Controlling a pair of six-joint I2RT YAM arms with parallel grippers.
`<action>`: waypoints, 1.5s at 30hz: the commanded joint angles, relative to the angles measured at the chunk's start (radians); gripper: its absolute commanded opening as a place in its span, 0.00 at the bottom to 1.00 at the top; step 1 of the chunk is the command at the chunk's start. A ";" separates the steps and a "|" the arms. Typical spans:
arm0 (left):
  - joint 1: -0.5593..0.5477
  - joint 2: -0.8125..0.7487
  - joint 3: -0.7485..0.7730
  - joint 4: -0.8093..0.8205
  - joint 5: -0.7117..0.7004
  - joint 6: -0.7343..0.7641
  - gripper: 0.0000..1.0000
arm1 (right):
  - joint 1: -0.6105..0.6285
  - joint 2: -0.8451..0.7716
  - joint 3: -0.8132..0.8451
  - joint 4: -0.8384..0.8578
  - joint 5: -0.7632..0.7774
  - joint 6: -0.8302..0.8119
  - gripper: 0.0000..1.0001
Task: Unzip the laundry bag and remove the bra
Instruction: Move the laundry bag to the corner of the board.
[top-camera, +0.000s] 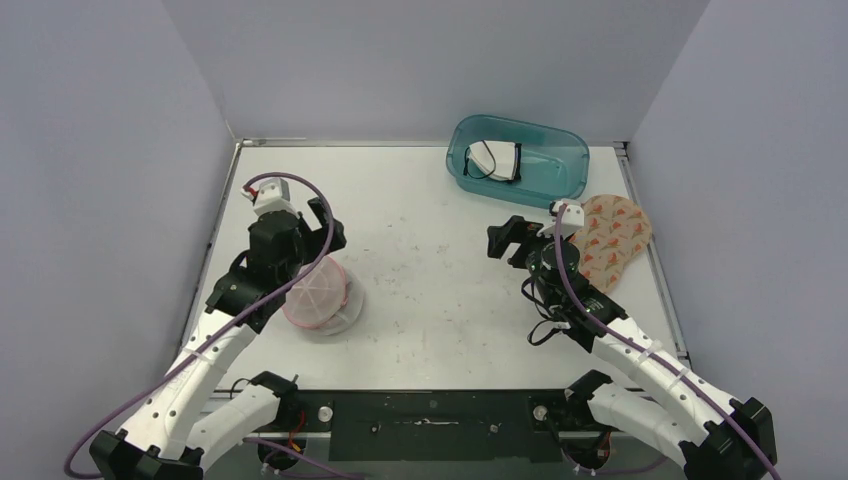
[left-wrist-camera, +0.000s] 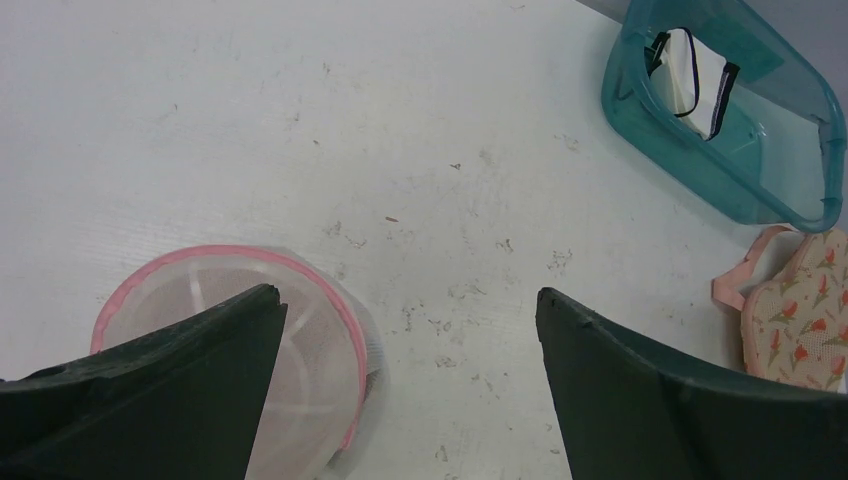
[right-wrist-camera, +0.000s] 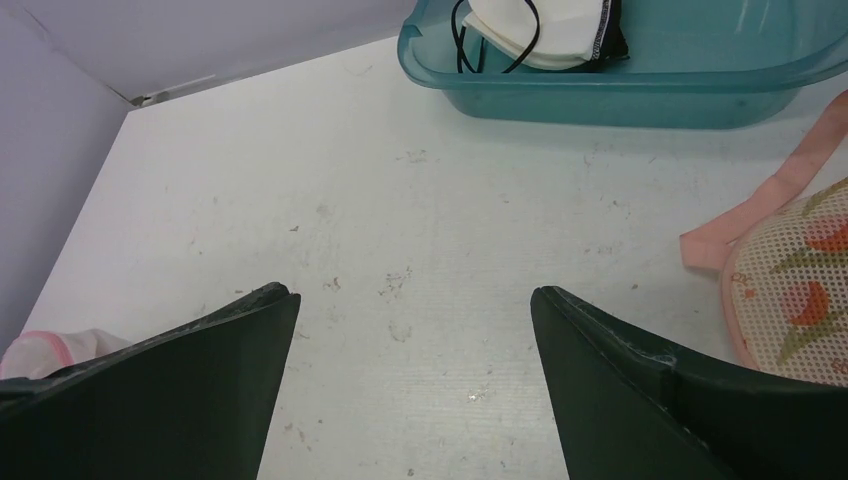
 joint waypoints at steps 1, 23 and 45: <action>-0.005 -0.003 0.017 0.013 -0.015 0.006 0.96 | -0.001 -0.015 0.009 0.022 0.034 -0.014 0.90; -0.004 -0.107 -0.090 0.153 0.158 0.117 0.96 | -0.354 0.201 -0.055 0.147 -0.089 0.330 0.93; 0.009 -0.140 -0.100 0.172 0.230 0.060 0.96 | -0.556 0.078 -0.161 -0.001 0.100 0.288 0.92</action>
